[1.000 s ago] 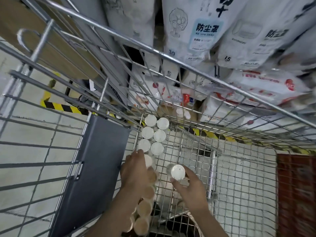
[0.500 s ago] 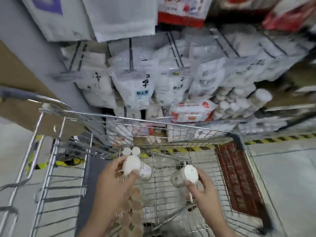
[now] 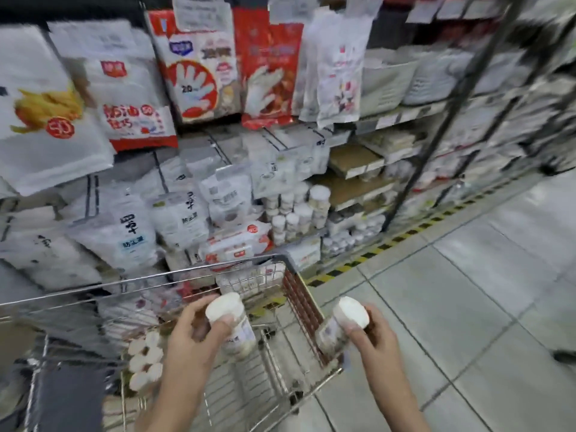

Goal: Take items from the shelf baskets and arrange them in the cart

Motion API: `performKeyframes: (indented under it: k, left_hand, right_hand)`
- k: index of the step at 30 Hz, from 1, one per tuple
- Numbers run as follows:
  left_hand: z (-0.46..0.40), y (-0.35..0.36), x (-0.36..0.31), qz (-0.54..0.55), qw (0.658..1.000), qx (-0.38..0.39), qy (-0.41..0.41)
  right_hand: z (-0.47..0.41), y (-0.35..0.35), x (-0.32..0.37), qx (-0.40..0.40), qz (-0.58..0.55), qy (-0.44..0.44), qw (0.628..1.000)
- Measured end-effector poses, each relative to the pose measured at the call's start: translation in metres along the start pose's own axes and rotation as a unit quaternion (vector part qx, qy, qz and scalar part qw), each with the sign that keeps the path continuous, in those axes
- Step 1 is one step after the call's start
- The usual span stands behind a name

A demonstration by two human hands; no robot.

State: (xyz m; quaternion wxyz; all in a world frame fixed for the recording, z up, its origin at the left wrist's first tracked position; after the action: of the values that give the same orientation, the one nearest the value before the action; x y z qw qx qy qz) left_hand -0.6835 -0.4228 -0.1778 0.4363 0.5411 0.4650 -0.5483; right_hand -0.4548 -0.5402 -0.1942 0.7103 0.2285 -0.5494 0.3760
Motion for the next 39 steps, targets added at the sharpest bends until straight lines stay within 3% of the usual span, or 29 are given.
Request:
performKeyframes:
  k: [10,17,28,34,39]
  left_hand:
    - [0.062,0.192,-0.042,0.044,0.989,0.137,0.027]
    - [0.081,0.291,-0.062,0.087,0.974,0.21,0.013]
    - [-0.019,0.367,-0.048,0.065,0.987,0.147,-0.012]
    - [-0.09,0.452,-0.058,0.087,0.987,0.135,-0.009]
    - [-0.148,0.54,-0.071,0.07,0.982,0.176,0.009]
  right_hand:
    - [0.033,-0.189,0.005,-0.086,-0.076,-0.026,0.993]
    - [0.036,-0.279,0.006,-0.161,-0.112,-0.023,0.98]
    - [-0.072,-0.328,0.042,-0.133,-0.125,-0.019,0.983]
    - [-0.173,-0.366,0.077,-0.129,-0.114,-0.02,0.985]
    - [-0.25,-0.416,0.105,-0.165,-0.117,-0.034,0.979]
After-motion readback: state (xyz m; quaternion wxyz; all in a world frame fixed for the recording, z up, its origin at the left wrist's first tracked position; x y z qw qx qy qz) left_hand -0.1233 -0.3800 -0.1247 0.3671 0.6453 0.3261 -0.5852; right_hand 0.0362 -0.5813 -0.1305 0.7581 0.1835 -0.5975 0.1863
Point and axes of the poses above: each hand's wrist, its own z-axis away from the middle knuckle, its own y-axis out of the palm, x = y × z, the point moved 2 cm from there along -z, towards the middle knuckle, and after that the axes turned 9 degrees about y, right-handed, at the moved point
